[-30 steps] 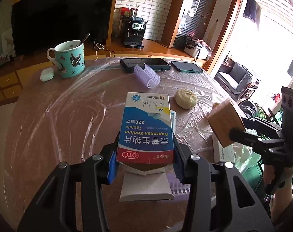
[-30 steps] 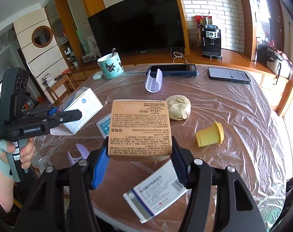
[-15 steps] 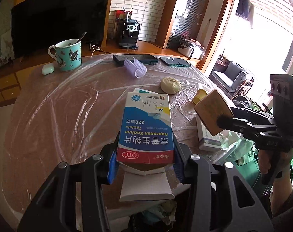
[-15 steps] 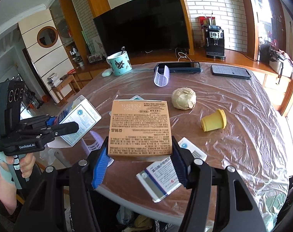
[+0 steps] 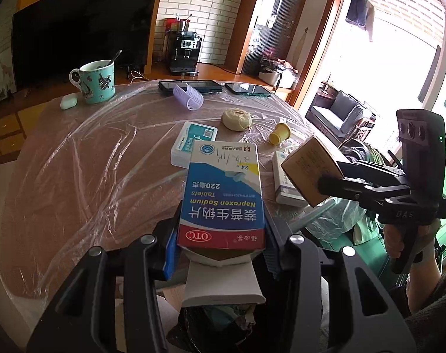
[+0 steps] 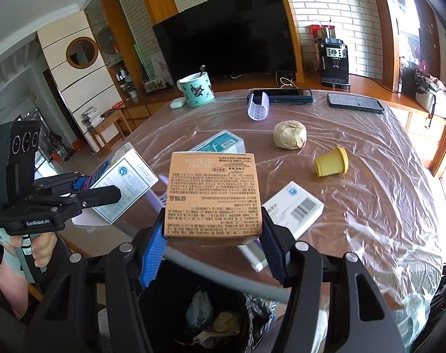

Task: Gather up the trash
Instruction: 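Carry both held boxes over the black trash bin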

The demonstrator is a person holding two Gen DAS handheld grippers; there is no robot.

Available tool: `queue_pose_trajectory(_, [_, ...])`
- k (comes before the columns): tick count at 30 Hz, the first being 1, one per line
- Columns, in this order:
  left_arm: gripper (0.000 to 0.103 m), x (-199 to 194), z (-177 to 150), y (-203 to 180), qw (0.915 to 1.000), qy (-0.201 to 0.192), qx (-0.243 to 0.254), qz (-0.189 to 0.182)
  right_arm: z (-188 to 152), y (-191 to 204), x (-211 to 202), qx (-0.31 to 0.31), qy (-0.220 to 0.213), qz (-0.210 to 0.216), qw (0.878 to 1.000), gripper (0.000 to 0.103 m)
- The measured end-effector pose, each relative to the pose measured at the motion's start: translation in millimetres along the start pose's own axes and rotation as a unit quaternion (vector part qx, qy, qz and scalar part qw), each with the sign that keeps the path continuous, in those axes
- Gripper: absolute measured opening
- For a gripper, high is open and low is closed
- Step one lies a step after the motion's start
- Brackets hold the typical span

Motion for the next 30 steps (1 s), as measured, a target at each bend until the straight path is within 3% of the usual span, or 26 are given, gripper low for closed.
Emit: queue_pose_trajectory(30, [0.047,-16,-68,-37,0.9989,0.038,0.028,-0.003,-70,25,-30,-0.005,0.026,0.004,1.000,0.058])
Point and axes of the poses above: each gripper's, at about its wrist camera, not at the fingertips, and x roughly the way its jaws point, y to its left, z to its top, the point moved 5 cm from there along x, roughly the way its jaws point, and after that the axes turned 1 degree about x, right-handed, at the moved point
